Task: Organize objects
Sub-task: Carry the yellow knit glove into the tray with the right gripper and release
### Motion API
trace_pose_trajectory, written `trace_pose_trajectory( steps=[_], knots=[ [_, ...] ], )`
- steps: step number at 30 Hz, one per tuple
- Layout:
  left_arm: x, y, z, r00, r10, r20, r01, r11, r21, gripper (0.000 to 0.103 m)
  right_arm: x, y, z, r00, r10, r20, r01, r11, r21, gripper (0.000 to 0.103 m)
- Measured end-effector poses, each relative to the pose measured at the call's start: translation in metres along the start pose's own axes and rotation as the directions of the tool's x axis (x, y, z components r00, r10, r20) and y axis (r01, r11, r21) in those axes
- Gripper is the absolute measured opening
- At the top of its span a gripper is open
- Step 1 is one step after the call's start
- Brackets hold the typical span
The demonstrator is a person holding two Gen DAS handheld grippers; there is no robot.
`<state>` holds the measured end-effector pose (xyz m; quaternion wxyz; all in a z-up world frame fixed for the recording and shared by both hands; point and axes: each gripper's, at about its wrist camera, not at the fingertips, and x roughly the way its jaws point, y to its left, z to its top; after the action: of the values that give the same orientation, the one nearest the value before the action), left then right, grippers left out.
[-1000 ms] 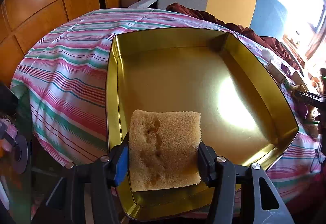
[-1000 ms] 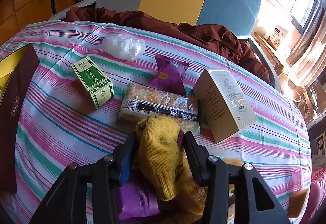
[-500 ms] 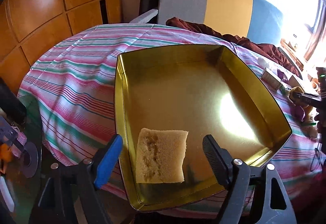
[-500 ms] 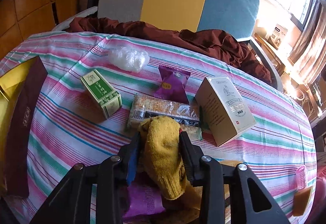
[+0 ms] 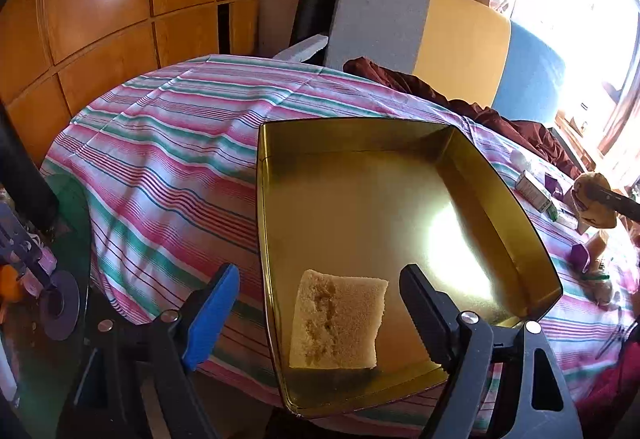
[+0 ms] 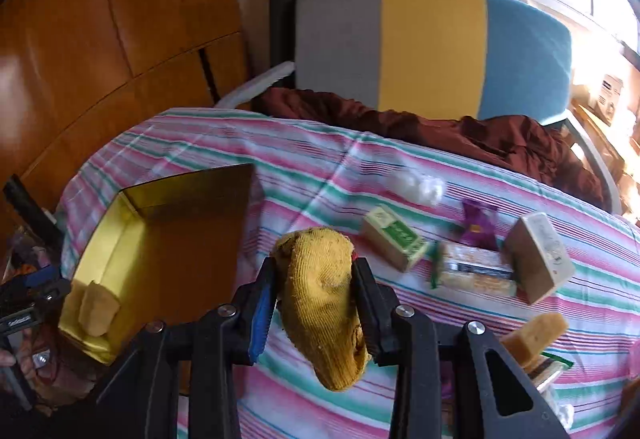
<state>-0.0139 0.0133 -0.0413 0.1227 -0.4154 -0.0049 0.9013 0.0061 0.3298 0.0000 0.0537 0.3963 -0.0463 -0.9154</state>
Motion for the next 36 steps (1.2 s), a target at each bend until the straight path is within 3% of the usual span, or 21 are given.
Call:
trace_pose_trajectory(
  steps=[4, 9, 13, 17, 19, 21, 23, 26, 31, 36],
  knots=[
    [-0.002, 0.011, 0.003, 1.0, 0.014, 0.015, -0.014, 0.999, -0.033, 0.085, 0.019, 0.066, -0.003, 0.989, 0.132, -0.06, -0.137, 0.986, -0.097, 0.037],
    [-0.004, 0.03, 0.006, 0.999, 0.035, 0.029, -0.033, 0.996, -0.082, 0.087, 0.052, 0.123, -0.021, 0.965, 0.206, -0.162, -0.23, 0.961, -0.15, 0.038],
    [-0.003, 0.043, 0.006, 0.998, 0.05, 0.031, -0.046, 0.992, -0.118, 0.087, 0.07, 0.143, -0.032, 0.94, 0.26, -0.223, -0.292, 0.948, -0.127, 0.041],
    [-0.001, 0.048, 0.006, 0.998, 0.055, 0.031, -0.05, 0.99, -0.13, 0.088, 0.076, 0.148, -0.038, 0.91, 0.324, -0.257, -0.355, 0.932, -0.081, 0.05],
    [0.0, 0.049, 0.006, 0.998, 0.054, 0.031, -0.049, 0.991, -0.128, 0.088, 0.074, 0.146, -0.039, 0.899, 0.348, -0.266, -0.377, 0.924, -0.069, 0.061],
    [0.001, 0.048, 0.007, 0.998, 0.053, 0.029, -0.049, 0.991, -0.125, 0.088, 0.069, 0.142, -0.039, 0.903, 0.343, -0.258, -0.371, 0.926, -0.07, 0.072],
    [0.001, 0.047, 0.008, 0.998, 0.052, 0.031, -0.047, 0.991, -0.121, 0.088, 0.064, 0.136, -0.038, 0.915, 0.321, -0.243, -0.348, 0.934, -0.078, 0.076],
    [0.003, 0.044, 0.01, 0.998, 0.052, 0.031, -0.048, 0.993, -0.109, 0.088, 0.052, 0.124, -0.034, 0.947, 0.253, -0.197, -0.276, 0.956, -0.099, 0.086],
    [0.005, 0.034, 0.015, 0.998, 0.059, 0.03, -0.056, 0.995, -0.077, 0.089, 0.033, 0.085, -0.023, 0.985, 0.132, -0.115, -0.142, 0.986, -0.083, 0.089],
    [0.005, 0.018, 0.021, 0.998, 0.049, 0.032, -0.048, 0.998, -0.036, 0.089, 0.019, 0.032, -0.016, 0.997, 0.019, -0.081, -0.021, 1.0, -0.022, 0.089]
  ],
)
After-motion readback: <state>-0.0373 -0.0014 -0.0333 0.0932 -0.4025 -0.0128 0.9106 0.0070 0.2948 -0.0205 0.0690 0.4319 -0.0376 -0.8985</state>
